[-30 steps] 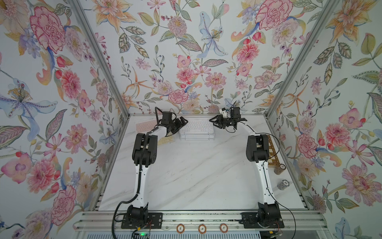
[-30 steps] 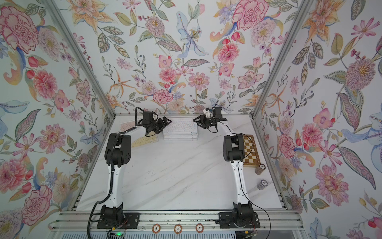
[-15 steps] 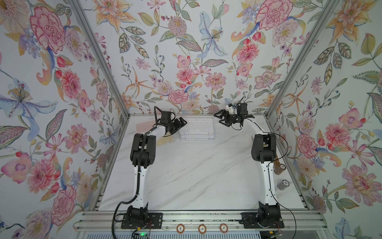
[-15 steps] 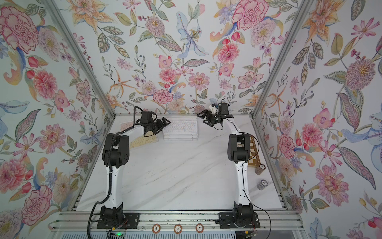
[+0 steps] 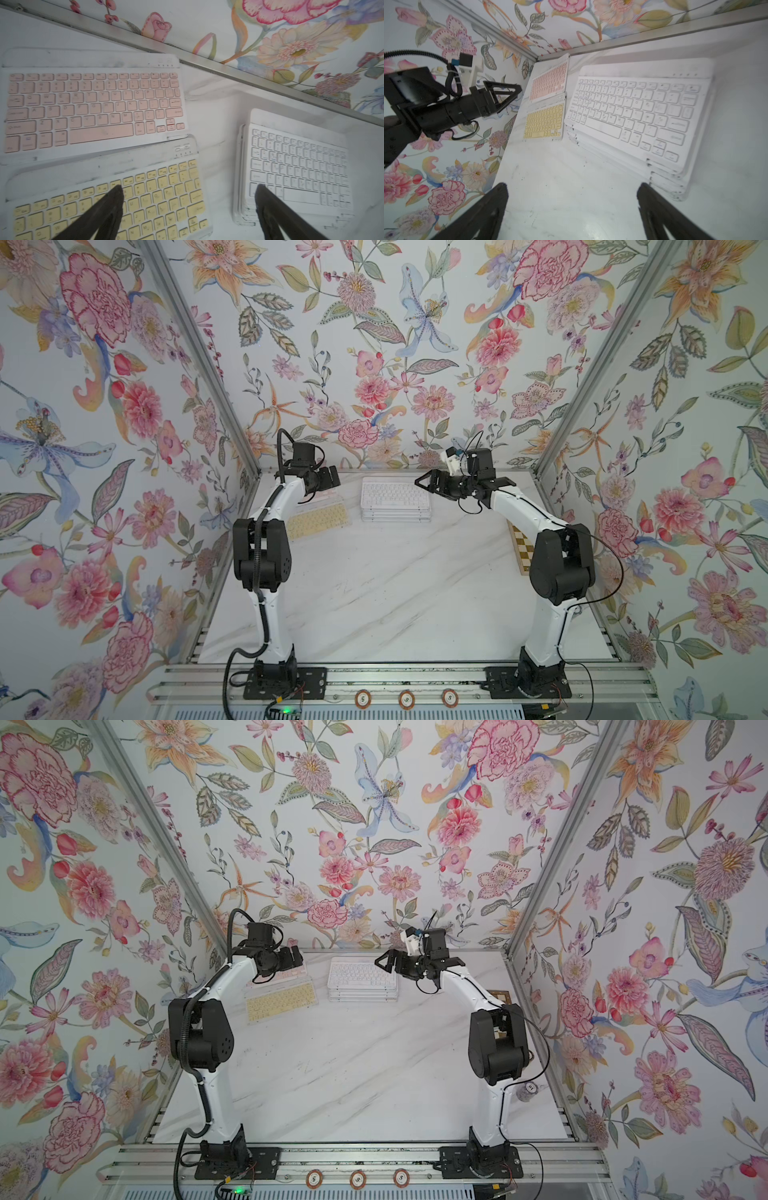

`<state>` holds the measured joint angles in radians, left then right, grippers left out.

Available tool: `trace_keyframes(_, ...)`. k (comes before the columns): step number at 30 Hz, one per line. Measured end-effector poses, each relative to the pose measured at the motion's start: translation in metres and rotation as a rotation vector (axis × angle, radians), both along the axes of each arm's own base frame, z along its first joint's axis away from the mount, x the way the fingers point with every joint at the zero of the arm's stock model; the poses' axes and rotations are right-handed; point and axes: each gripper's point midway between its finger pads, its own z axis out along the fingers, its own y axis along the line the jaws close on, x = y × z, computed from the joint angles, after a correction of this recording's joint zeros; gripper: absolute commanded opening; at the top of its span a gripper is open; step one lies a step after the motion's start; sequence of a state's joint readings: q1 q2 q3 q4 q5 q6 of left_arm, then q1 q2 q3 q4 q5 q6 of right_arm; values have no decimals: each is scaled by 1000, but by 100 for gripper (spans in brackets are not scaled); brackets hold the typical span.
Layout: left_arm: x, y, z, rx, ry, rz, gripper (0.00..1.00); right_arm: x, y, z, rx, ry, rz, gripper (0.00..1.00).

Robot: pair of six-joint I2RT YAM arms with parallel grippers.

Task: Stack the numeric keypads
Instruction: Move the numeric keypad to the center of the board.

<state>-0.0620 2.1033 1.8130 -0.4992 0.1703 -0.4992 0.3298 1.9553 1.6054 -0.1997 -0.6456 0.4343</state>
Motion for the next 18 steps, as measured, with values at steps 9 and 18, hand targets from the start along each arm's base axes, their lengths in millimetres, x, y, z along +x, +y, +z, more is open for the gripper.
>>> trace_keyframes(9,-3,9,-62,63,120,-31,99,-45,40,-31,-65,27,92,99)
trace_keyframes(18,-24,8,-109,57,217,-39,99,-47,29,-23,-78,6,59,99)
